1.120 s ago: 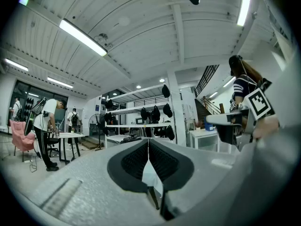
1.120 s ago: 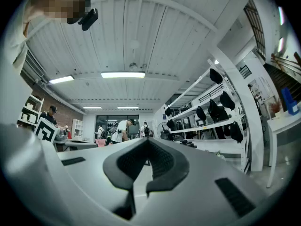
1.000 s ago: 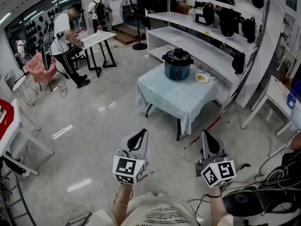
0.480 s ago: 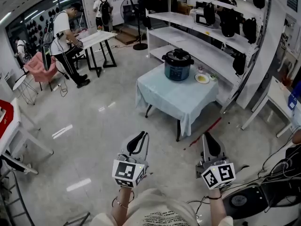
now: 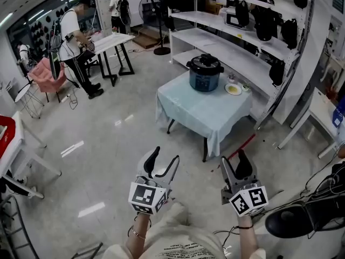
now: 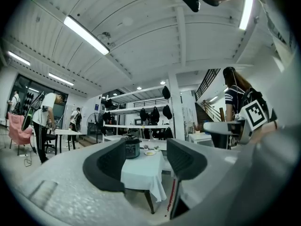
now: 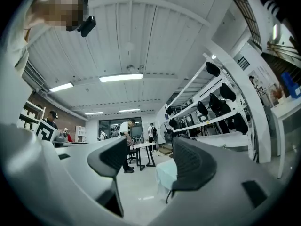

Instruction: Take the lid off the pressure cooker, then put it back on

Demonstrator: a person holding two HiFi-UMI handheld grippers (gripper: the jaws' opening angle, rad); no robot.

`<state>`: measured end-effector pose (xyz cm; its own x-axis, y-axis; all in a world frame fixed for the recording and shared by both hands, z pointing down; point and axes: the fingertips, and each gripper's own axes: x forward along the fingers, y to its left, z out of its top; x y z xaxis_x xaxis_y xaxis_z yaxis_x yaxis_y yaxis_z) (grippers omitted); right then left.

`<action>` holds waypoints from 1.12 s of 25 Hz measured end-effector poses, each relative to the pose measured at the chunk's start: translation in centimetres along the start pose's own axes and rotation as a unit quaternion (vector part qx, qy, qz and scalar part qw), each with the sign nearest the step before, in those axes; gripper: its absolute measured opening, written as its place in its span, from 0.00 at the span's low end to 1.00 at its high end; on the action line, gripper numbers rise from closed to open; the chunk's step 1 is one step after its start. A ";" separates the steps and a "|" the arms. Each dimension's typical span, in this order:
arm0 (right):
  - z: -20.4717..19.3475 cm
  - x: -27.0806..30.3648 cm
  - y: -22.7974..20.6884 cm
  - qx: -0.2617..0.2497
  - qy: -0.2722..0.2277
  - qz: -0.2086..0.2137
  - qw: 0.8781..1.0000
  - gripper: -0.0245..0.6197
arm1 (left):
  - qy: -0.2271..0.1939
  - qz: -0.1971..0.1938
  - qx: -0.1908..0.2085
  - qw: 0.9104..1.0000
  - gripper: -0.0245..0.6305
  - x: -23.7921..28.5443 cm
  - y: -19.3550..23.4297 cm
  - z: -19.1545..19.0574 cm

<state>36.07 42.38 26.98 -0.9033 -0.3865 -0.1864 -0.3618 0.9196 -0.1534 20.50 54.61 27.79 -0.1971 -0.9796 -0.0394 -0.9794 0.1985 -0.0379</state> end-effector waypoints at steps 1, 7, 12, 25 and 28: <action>-0.1 0.3 -0.2 0.002 0.001 0.001 1.000 0.48 | 0.000 0.001 0.001 1.000 0.43 0.3 0.2 0.0; -1.4 3.2 -1.8 0.021 0.005 0.004 1.000 0.48 | 0.012 0.007 -0.007 1.000 0.44 3.0 2.0 -1.6; -2.8 7.1 -4.4 0.038 0.014 0.004 0.999 0.48 | 0.022 0.004 -0.015 1.000 0.44 7.6 4.4 -2.8; -4.2 20.8 -12.0 0.045 0.020 -0.030 0.998 0.48 | 0.036 -0.033 -0.017 0.999 0.44 22.4 12.0 -3.8; -4.6 23.9 -13.2 0.044 0.022 -0.034 0.998 0.48 | 0.039 -0.039 -0.018 0.998 0.44 25.5 13.9 -4.0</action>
<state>18.16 21.31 29.03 -0.8874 -0.4423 -0.1302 -0.4025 0.8809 -0.2491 1.67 32.26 30.29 -0.1213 -0.9918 0.0393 -0.9926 0.1213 -0.0012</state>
